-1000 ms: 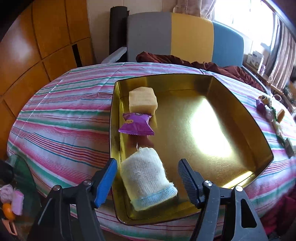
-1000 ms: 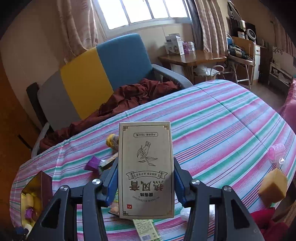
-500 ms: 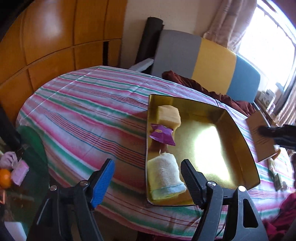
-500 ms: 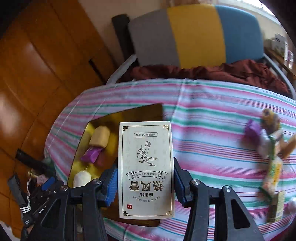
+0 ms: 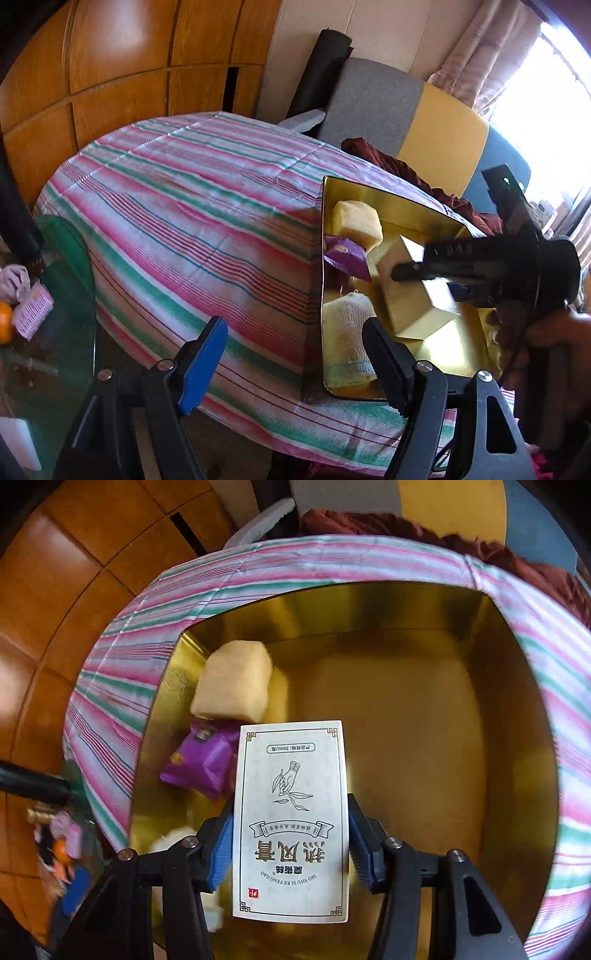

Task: Organize objects
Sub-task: 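Lower the white box into the gold tray and open the right tool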

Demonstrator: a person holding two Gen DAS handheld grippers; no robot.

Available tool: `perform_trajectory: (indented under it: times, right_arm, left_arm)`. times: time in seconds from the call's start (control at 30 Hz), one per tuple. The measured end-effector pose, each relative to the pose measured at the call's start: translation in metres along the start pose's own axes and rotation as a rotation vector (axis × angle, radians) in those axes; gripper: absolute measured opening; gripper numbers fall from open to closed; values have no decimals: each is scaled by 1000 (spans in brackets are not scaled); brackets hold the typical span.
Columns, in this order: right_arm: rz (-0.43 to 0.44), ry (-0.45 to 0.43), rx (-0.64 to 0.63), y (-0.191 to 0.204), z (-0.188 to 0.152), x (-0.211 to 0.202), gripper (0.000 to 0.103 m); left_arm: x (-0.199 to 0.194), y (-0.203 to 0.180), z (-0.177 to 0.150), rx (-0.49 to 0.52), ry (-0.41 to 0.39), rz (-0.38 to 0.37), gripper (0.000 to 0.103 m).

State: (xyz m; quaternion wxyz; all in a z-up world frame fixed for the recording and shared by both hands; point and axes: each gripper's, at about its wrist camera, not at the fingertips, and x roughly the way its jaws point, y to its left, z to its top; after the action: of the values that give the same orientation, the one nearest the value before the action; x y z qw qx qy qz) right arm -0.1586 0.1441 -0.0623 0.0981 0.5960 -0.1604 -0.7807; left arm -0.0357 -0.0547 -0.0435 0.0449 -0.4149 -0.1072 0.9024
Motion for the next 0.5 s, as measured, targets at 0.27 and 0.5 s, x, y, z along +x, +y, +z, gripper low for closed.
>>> perform_trajectory:
  times: [0.27,0.5]
  right_arm:
    - [195,13,72,-4,-7,3,74]
    - [104,-150,-65,-14,-36,-48,82]
  left_arm:
    - [-6,-5,0,10,-29,-2,79]
    - [-13,-13,1,43,-60,14,79]
